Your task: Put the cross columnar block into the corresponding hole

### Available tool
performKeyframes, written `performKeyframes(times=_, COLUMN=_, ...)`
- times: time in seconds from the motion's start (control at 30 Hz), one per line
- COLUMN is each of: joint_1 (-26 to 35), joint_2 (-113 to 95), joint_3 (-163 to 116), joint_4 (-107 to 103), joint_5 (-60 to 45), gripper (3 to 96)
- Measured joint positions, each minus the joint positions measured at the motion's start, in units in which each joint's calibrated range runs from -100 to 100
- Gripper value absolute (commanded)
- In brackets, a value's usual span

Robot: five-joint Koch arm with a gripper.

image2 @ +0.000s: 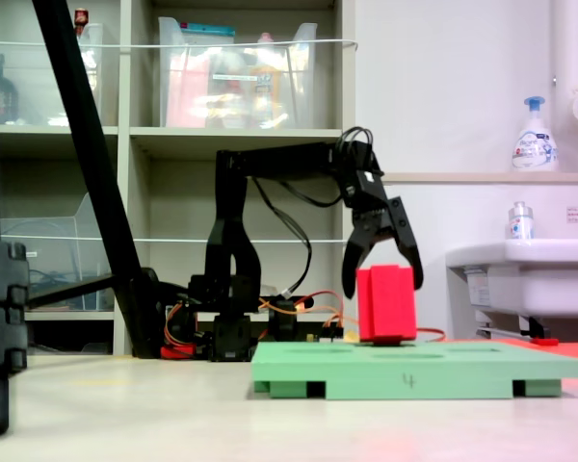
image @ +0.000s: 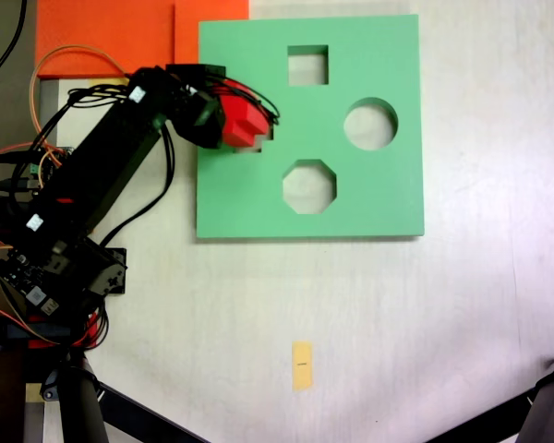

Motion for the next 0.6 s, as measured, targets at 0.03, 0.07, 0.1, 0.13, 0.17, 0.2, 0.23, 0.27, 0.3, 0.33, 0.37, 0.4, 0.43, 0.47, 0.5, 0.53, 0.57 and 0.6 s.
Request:
performKeyframes(times=0.03, joint_1=0.0, joint_2=-0.1, joint_3=0.0, joint_4=0.0, joint_5=0.1, gripper=31.9)
performKeyframes(times=0.07, joint_1=0.0, joint_2=-0.1, joint_3=0.0, joint_4=0.0, joint_5=0.2, gripper=31.9)
performKeyframes(times=0.1, joint_1=0.0, joint_2=-0.1, joint_3=0.0, joint_4=0.0, joint_5=0.2, gripper=31.9)
performKeyframes(times=0.13, joint_1=0.0, joint_2=-0.1, joint_3=0.0, joint_4=0.1, joint_5=0.2, gripper=31.9)
performKeyframes(times=0.17, joint_1=0.0, joint_2=-0.1, joint_3=0.0, joint_4=0.0, joint_5=0.2, gripper=31.9)
performKeyframes(times=0.2, joint_1=0.0, joint_2=-0.1, joint_3=0.0, joint_4=0.0, joint_5=0.2, gripper=31.9)
performKeyframes(times=0.23, joint_1=0.0, joint_2=-0.1, joint_3=-0.1, joint_4=0.0, joint_5=0.1, gripper=31.9)
performKeyframes(times=0.27, joint_1=-0.1, joint_2=-0.1, joint_3=-0.3, joint_4=0.0, joint_5=0.2, gripper=31.9)
performKeyframes(times=0.3, joint_1=-0.2, joint_2=-0.3, joint_3=-0.3, joint_4=0.0, joint_5=0.4, gripper=31.9)
performKeyframes(times=0.33, joint_1=-0.2, joint_2=-0.1, joint_3=-0.3, joint_4=0.0, joint_5=0.6, gripper=31.9)
performKeyframes(times=0.37, joint_1=-0.3, joint_2=-0.3, joint_3=-0.3, joint_4=0.0, joint_5=0.8, gripper=31.9)
performKeyframes(times=0.4, joint_1=-0.3, joint_2=-0.1, joint_3=-0.3, joint_4=0.0, joint_5=0.9, gripper=31.9)
performKeyframes(times=0.43, joint_1=-0.4, joint_2=-0.3, joint_3=-0.4, joint_4=0.0, joint_5=0.9, gripper=31.9)
performKeyframes(times=0.47, joint_1=-0.4, joint_2=-0.3, joint_3=-0.5, joint_4=0.1, joint_5=0.9, gripper=31.9)
performKeyframes(times=0.5, joint_1=-0.5, joint_2=-0.3, joint_3=-0.9, joint_4=0.1, joint_5=0.9, gripper=31.9)
performKeyframes(times=0.53, joint_1=-0.6, joint_2=-0.4, joint_3=-1.2, joint_4=0.1, joint_5=0.9, gripper=32.1)
performKeyframes(times=0.57, joint_1=-0.6, joint_2=-0.4, joint_3=-1.3, joint_4=0.0, joint_5=0.9, gripper=32.1)
performKeyframes(times=0.6, joint_1=-0.7, joint_2=-0.4, joint_3=-1.5, joint_4=0.1, joint_5=0.9, gripper=32.1)
